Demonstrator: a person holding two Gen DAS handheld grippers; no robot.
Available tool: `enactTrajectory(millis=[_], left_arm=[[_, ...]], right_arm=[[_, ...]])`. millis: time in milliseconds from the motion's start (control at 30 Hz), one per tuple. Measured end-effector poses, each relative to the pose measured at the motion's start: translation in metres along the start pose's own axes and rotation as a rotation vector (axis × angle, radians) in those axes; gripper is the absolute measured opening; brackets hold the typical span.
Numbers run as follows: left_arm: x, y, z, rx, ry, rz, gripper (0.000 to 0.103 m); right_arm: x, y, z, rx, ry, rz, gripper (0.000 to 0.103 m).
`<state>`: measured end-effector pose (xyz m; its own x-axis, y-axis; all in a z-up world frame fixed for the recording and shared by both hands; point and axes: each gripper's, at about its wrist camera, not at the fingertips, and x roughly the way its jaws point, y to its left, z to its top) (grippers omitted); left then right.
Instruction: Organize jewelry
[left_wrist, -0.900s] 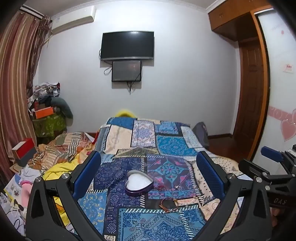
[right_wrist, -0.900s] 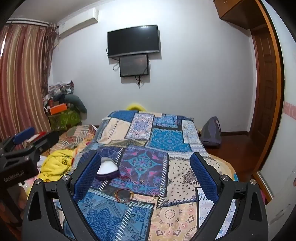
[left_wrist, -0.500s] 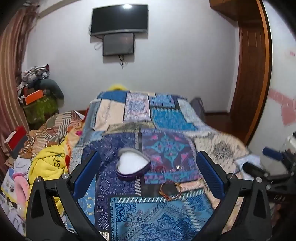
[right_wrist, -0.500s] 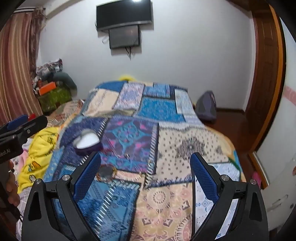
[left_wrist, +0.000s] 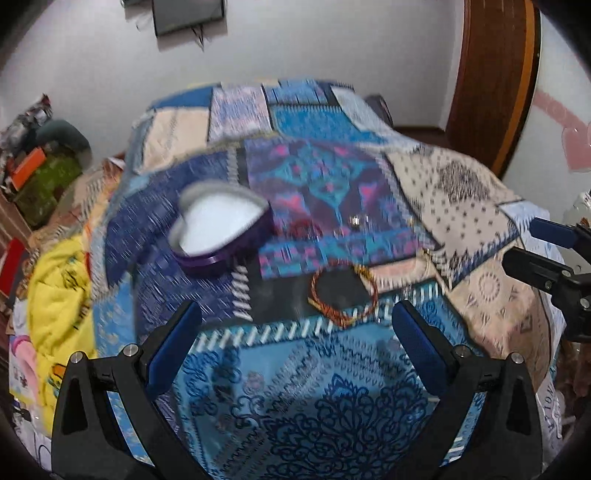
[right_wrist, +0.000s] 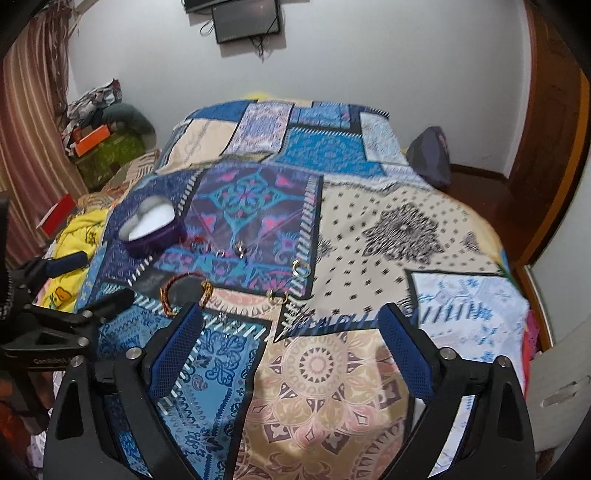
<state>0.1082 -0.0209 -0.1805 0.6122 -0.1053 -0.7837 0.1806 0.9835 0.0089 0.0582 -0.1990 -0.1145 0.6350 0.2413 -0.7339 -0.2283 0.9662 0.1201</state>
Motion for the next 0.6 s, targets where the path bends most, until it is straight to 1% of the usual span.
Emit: enactTrajectory(millis=[33, 100, 167, 200, 233, 300, 333, 367, 400, 500, 533, 567, 600], left_arm=[[0.002, 0.004, -0.001, 0.003, 0.009, 0.001, 0.103], [0.008, 0.008, -0.001, 0.005, 0.022, -0.006, 0.099], [0.013, 0.013, 0.002, 0.017, 0.042, -0.004, 0.088], [0.016, 0.013, 0.003, 0.016, 0.058, -0.02, 0.086], [0.019, 0.015, 0.005, 0.018, 0.066, -0.03, 0.083], [0.023, 0.014, 0.006, 0.009, 0.084, -0.062, 0.077], [0.025, 0.015, 0.006, 0.007, 0.094, -0.072, 0.071], [0.028, 0.014, 0.006, 0.005, 0.107, -0.082, 0.067], [0.03, 0.014, 0.007, 0.002, 0.115, -0.086, 0.066], [0.038, 0.014, 0.008, -0.009, 0.141, -0.103, 0.057], [0.042, 0.014, 0.008, -0.023, 0.16, -0.123, 0.049], [0.045, 0.015, 0.007, -0.033, 0.174, -0.135, 0.044], [0.047, 0.016, 0.007, -0.043, 0.179, -0.141, 0.044]], right_arm=[[0.004, 0.001, 0.0, -0.002, 0.012, 0.016, 0.087], [0.013, 0.003, 0.0, -0.007, 0.034, 0.044, 0.079], [0.021, 0.006, -0.001, -0.019, 0.057, 0.071, 0.073], [0.024, 0.008, -0.002, -0.024, 0.065, 0.08, 0.069], [0.029, 0.01, -0.002, -0.03, 0.076, 0.091, 0.066], [0.035, 0.012, -0.003, -0.038, 0.094, 0.113, 0.057], [0.038, 0.014, -0.003, -0.043, 0.103, 0.125, 0.055], [0.041, 0.015, -0.004, -0.047, 0.113, 0.137, 0.051], [0.044, 0.017, -0.004, -0.052, 0.121, 0.149, 0.047], [0.053, 0.022, -0.005, -0.063, 0.144, 0.177, 0.04], [0.055, 0.023, -0.006, -0.064, 0.15, 0.183, 0.039], [0.057, 0.024, -0.006, -0.067, 0.158, 0.189, 0.036], [0.059, 0.025, -0.006, -0.07, 0.164, 0.193, 0.034]])
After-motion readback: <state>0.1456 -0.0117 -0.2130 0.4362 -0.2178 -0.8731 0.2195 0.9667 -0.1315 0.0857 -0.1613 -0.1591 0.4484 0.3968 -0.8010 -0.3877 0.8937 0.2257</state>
